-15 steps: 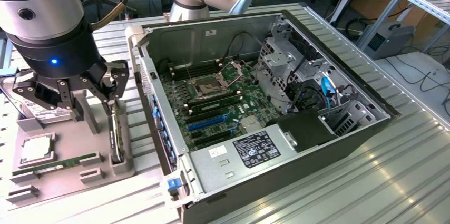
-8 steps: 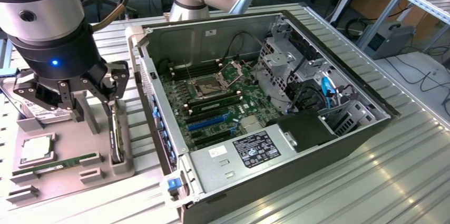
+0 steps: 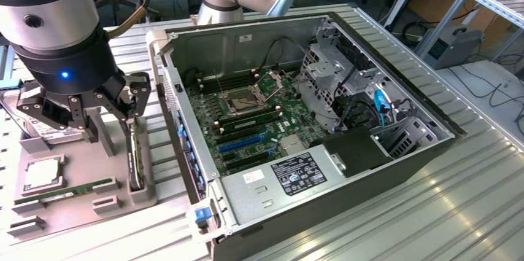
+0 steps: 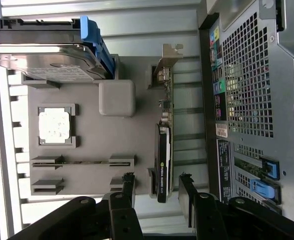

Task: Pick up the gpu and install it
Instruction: 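Pick up the gpu and move the gpu toward the slot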

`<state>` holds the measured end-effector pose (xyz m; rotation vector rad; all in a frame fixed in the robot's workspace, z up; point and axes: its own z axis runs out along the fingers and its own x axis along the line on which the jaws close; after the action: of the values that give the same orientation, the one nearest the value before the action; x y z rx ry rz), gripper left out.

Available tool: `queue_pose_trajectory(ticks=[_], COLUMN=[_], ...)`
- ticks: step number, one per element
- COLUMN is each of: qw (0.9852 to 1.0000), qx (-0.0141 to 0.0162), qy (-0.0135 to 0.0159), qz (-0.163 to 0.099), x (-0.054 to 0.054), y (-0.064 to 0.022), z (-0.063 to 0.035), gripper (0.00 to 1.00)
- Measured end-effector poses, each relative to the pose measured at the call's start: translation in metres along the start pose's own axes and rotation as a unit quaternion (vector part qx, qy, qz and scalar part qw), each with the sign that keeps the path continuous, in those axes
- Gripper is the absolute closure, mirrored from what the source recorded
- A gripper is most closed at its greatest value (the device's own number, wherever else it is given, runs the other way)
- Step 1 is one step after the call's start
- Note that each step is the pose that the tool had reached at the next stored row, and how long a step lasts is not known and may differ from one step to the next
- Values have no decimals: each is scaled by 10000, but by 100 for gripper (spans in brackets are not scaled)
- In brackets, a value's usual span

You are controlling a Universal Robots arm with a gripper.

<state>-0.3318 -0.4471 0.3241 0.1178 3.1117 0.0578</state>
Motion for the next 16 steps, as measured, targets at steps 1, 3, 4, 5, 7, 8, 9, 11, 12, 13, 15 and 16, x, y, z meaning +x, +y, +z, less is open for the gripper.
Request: queue_pose_trajectory(ticks=[1, 3, 4, 5, 7, 8, 9, 11, 12, 13, 15, 16], qw=[10000, 10000, 10000, 10000, 10000, 10000, 10000, 10000, 10000, 10000, 10000, 10000], qx=[0, 0, 0, 0, 0, 0, 0, 0, 0, 0, 0, 0], qy=[0, 0, 0, 0, 0, 0, 0, 0, 0, 0, 0, 0], qz=[0, 0, 0, 0, 0, 0, 0, 0, 0, 0, 0, 0], x=[0, 0, 0, 0, 0, 1, 1, 1, 1, 1, 1, 1], y=[0, 0, 0, -1, -1, -1, -1, -1, -1, -1, -2, -2], z=[3, 8, 11, 14, 19, 25, 27, 34, 36, 40, 47, 49], gripper=[52, 52, 52, 52, 52, 52, 52, 52, 52, 52, 52, 52])
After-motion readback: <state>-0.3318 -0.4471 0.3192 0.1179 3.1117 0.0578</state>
